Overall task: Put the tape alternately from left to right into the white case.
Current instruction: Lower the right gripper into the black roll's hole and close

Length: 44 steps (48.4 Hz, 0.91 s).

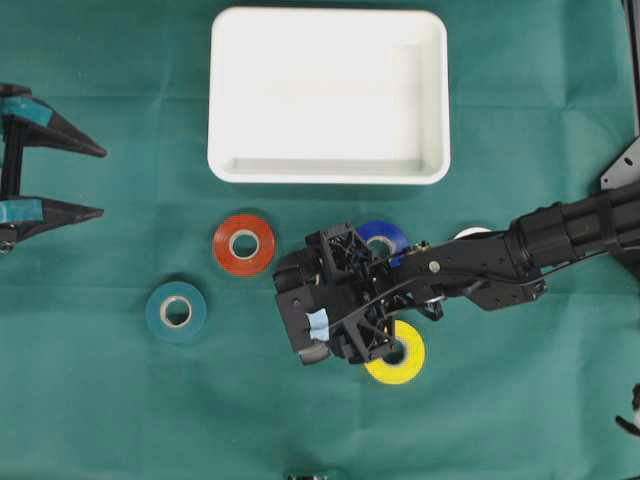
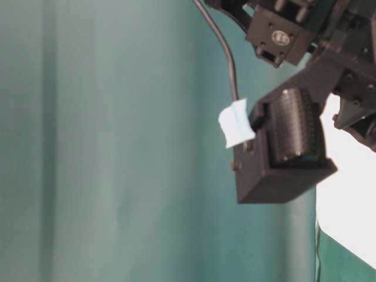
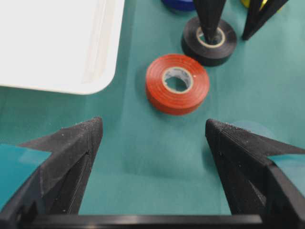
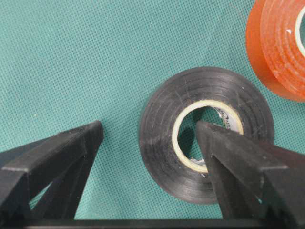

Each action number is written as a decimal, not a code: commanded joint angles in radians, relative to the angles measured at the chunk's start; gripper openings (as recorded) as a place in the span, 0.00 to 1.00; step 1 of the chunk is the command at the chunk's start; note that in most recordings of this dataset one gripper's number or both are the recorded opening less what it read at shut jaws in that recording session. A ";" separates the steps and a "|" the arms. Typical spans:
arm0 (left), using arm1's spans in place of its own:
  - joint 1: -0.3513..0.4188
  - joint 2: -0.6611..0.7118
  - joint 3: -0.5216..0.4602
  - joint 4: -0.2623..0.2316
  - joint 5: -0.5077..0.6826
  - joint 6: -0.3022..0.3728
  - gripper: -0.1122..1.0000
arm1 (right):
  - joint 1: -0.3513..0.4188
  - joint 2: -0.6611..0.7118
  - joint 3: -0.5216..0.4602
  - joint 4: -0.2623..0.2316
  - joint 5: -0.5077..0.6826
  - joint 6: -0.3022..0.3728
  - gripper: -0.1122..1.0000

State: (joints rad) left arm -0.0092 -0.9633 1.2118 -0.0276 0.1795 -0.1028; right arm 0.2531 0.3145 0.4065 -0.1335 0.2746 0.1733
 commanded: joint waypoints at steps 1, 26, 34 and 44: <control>-0.002 0.006 -0.011 0.000 -0.009 -0.002 0.92 | 0.002 -0.009 -0.018 -0.011 -0.002 0.002 0.77; -0.002 0.008 -0.006 0.000 -0.009 -0.002 0.92 | 0.002 -0.035 -0.023 -0.074 0.000 0.002 0.10; -0.002 0.006 -0.006 0.000 -0.009 -0.002 0.92 | 0.003 -0.081 -0.023 -0.071 0.014 0.005 0.10; -0.002 0.006 -0.006 0.000 -0.009 -0.002 0.92 | 0.017 -0.172 -0.026 -0.071 0.072 0.005 0.10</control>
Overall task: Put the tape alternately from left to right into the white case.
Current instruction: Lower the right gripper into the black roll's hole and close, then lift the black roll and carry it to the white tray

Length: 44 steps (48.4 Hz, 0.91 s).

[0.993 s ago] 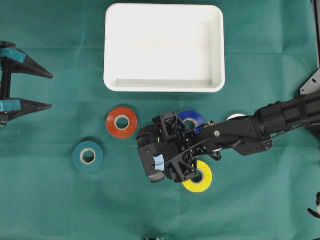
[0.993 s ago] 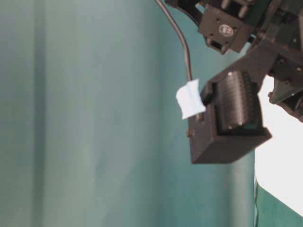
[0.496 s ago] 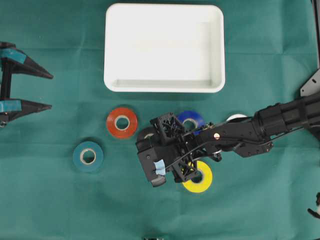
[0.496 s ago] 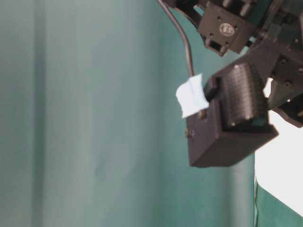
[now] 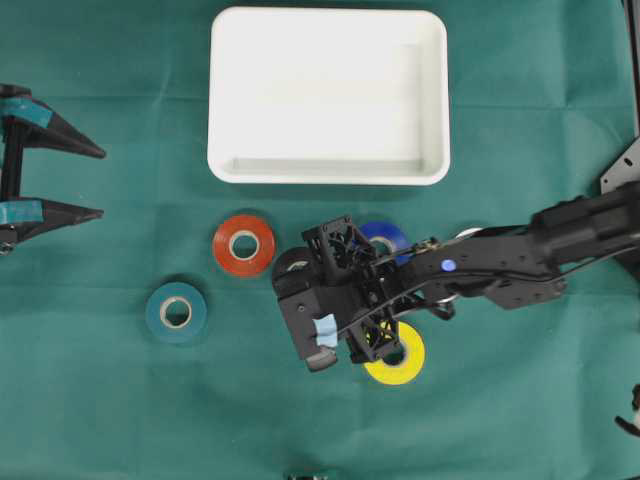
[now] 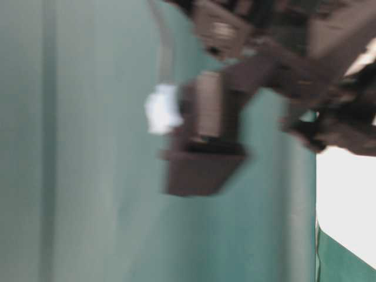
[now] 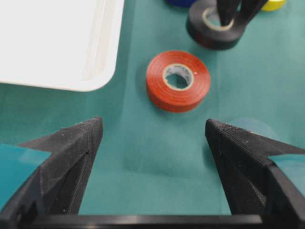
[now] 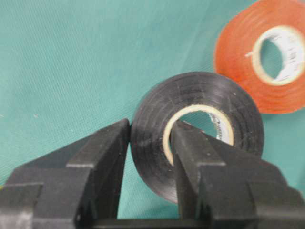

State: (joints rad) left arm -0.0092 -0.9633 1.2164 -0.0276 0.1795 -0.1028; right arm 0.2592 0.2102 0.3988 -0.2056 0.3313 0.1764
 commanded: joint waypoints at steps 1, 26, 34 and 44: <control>-0.002 0.006 -0.011 0.000 -0.009 -0.002 0.92 | 0.011 -0.074 -0.018 0.002 0.021 0.002 0.10; -0.002 0.006 -0.011 0.000 -0.009 -0.002 0.92 | -0.097 -0.087 -0.018 -0.011 0.097 0.077 0.10; -0.002 0.008 -0.011 0.000 -0.009 -0.002 0.92 | -0.164 -0.104 -0.018 -0.014 0.118 0.078 0.10; -0.002 0.006 -0.011 0.000 -0.009 -0.002 0.92 | -0.247 -0.110 -0.018 -0.037 0.114 0.078 0.10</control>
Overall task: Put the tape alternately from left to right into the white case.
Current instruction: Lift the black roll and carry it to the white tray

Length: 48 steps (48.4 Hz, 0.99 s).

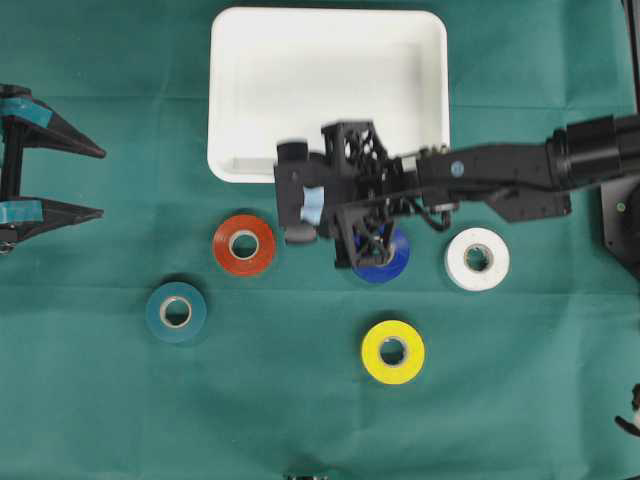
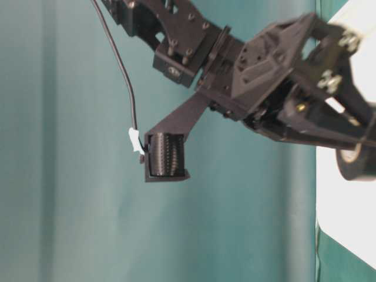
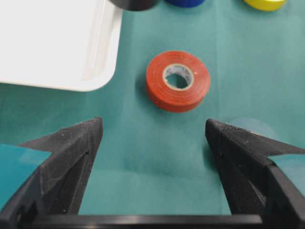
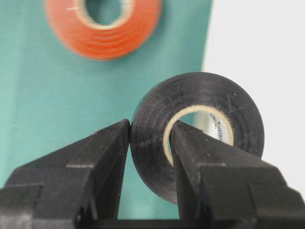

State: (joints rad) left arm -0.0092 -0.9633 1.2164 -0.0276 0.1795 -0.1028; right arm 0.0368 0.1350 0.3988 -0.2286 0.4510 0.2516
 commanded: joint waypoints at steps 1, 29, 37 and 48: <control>-0.002 0.006 -0.011 0.000 -0.009 -0.002 0.92 | -0.032 -0.035 -0.020 -0.017 -0.006 0.005 0.10; 0.002 0.008 -0.008 0.000 -0.009 -0.002 0.92 | -0.109 -0.121 0.107 -0.025 0.009 0.034 0.10; 0.008 0.006 -0.005 0.000 -0.009 -0.002 0.92 | -0.121 -0.172 0.190 -0.025 0.008 0.078 0.10; 0.009 0.006 -0.005 0.000 -0.009 -0.002 0.92 | -0.124 -0.189 0.262 -0.025 -0.054 0.087 0.10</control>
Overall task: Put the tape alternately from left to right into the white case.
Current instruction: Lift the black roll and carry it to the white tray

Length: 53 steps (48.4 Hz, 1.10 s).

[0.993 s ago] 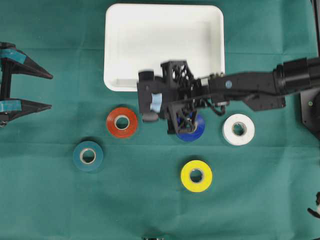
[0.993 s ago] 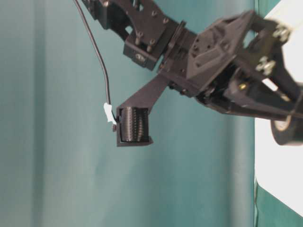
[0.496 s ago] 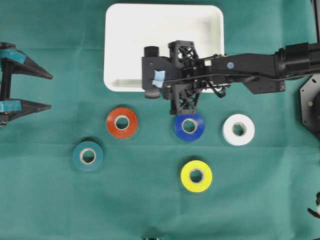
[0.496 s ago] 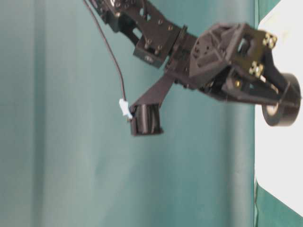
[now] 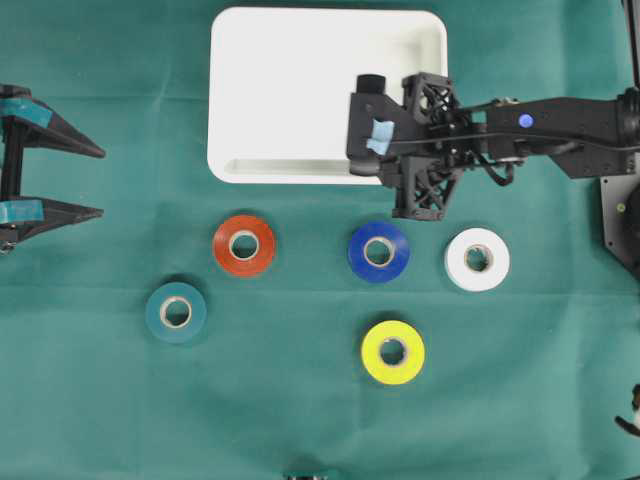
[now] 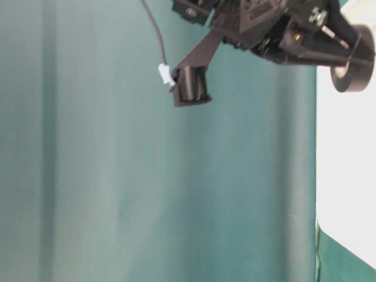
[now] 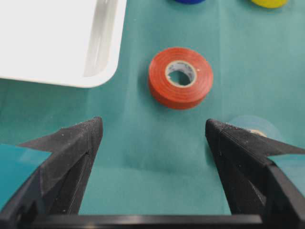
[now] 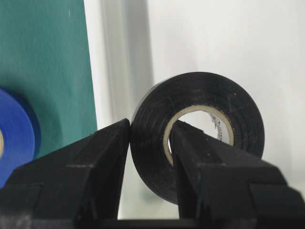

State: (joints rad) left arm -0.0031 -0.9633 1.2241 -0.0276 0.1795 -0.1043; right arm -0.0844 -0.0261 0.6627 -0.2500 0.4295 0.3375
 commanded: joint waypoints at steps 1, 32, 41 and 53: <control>0.003 0.006 -0.012 0.000 -0.009 0.000 0.92 | -0.003 -0.029 0.002 -0.003 -0.043 0.002 0.10; 0.003 0.006 -0.015 0.000 -0.009 -0.002 0.92 | -0.021 -0.028 0.044 -0.005 -0.078 0.009 0.32; 0.003 0.008 -0.017 -0.002 -0.009 -0.002 0.92 | -0.021 -0.032 0.040 -0.005 -0.078 0.009 0.65; 0.003 0.006 -0.015 0.000 -0.009 -0.002 0.92 | -0.021 -0.115 0.043 -0.005 -0.078 0.006 0.61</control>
State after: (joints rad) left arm -0.0015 -0.9633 1.2241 -0.0276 0.1795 -0.1058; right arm -0.1089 -0.0874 0.7164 -0.2531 0.3559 0.3451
